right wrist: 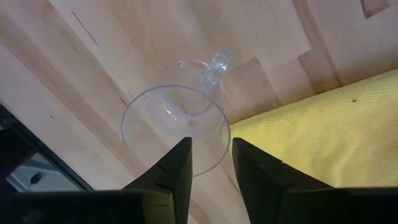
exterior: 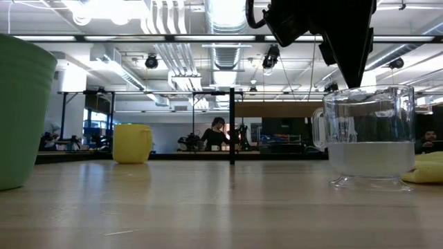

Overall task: Stack small to large cups/mugs on shelf
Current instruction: Put the transparent mug on the shelf

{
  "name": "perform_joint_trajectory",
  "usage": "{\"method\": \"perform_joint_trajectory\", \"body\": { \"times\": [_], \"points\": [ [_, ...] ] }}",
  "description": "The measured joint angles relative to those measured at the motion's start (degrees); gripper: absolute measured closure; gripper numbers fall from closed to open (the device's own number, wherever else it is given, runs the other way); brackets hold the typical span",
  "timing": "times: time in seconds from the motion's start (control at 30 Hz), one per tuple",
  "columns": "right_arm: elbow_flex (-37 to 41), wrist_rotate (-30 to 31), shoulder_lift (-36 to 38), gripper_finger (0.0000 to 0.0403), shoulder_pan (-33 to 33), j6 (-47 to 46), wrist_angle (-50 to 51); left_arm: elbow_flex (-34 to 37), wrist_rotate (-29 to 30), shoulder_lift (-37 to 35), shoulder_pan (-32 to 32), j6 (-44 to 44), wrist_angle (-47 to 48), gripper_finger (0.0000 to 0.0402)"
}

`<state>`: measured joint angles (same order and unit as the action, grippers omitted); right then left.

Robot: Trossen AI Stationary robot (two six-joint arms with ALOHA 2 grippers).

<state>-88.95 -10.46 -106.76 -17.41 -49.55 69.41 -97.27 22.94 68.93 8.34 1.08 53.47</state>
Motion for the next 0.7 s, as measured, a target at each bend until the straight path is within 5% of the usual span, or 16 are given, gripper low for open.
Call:
{"method": "perform_joint_trajectory", "body": {
  "times": [0.7],
  "points": [
    [6.1, 1.6, 0.0, 0.0294, 0.0, -1.0, -5.1, 0.1, 0.0, 0.0, 0.0, 0.0, 0.0, 0.032]
  ]
}}
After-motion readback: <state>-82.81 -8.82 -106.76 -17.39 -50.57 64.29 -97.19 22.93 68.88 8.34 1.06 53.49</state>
